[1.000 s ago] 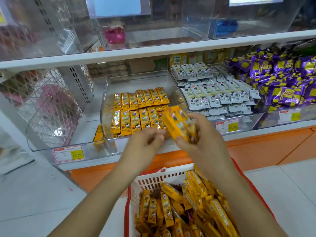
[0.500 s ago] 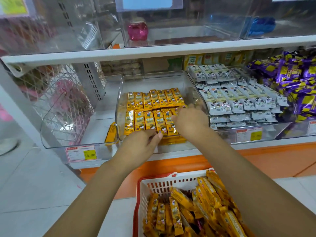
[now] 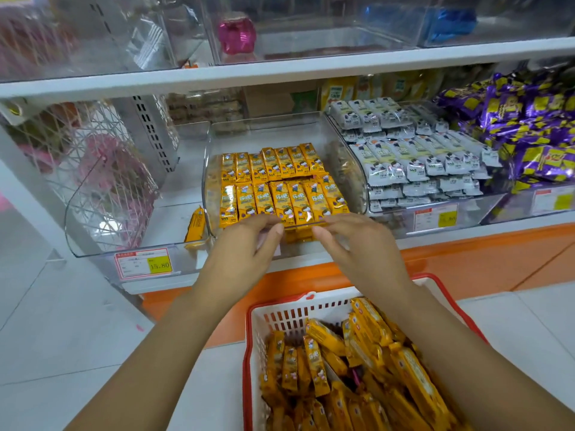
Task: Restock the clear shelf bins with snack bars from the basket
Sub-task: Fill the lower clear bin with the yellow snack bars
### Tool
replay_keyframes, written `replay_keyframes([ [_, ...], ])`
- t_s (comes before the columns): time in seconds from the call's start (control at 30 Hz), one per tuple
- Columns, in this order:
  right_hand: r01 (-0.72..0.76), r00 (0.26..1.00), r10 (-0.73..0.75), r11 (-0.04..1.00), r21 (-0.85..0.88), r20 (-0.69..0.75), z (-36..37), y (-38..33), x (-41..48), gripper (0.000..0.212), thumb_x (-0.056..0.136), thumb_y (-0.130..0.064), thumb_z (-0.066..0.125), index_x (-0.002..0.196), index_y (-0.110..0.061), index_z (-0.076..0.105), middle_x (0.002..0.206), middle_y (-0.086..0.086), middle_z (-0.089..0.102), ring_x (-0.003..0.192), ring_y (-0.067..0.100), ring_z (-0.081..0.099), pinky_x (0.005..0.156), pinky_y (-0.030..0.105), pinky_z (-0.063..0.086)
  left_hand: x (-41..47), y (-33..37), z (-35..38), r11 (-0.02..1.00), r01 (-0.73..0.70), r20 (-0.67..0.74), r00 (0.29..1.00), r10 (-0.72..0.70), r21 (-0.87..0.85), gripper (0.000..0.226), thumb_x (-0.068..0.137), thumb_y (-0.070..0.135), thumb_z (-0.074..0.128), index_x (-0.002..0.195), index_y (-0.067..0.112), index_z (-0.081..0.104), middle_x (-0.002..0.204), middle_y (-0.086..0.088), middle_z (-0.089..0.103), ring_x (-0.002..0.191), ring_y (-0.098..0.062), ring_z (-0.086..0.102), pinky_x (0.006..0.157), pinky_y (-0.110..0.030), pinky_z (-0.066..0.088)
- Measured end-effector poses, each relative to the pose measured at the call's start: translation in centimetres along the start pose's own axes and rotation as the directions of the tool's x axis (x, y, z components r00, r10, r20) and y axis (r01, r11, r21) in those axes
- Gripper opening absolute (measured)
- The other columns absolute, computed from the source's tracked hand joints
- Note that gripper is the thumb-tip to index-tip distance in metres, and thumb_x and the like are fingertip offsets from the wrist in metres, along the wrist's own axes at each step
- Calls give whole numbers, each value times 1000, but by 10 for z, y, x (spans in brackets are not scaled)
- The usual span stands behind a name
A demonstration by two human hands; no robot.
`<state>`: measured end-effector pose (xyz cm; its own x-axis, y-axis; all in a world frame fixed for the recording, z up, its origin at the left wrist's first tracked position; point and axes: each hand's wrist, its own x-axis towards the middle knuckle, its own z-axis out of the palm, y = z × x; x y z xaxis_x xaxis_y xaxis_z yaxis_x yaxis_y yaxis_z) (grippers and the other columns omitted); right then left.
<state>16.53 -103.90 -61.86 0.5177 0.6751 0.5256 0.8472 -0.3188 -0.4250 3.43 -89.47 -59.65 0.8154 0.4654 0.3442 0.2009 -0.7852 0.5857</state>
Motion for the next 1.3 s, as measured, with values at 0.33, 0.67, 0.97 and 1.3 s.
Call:
replay_keyframes([
  [0.33,-205,646,529,815,-542,551,41,29,-94,72,90,-37,59,146,-11,22,150,16,23,138,32,25,106,37,37,-51,-12,24,968,15,478,867,-138,252,30,97,30,46,70,22,55,67,4,57,66,-15,55,55,-27,37],
  [0.67,-60,643,590,674,-736,488,70,59,-140,85,91,-27,57,151,-9,1,147,16,29,134,32,30,99,35,43,-109,-52,68,795,-138,772,384,-507,591,34,99,20,42,66,9,44,67,-1,37,59,-13,39,61,-26,37],
  [0.97,-373,651,651,723,-582,391,69,59,-128,75,88,-42,60,144,-10,23,139,13,42,130,31,39,99,37,43,-111,-52,61,838,-72,781,413,-469,541,38,99,16,43,61,14,37,65,-2,35,66,-17,43,49,-20,28],
  [1.3,-800,578,518,205,564,631,15,-6,-108,35,71,-24,74,106,-25,70,111,2,69,109,21,62,99,47,47,-84,-12,49,615,738,716,585,-381,-276,59,78,57,64,101,2,64,99,-11,70,89,-21,70,83,-33,57],
])
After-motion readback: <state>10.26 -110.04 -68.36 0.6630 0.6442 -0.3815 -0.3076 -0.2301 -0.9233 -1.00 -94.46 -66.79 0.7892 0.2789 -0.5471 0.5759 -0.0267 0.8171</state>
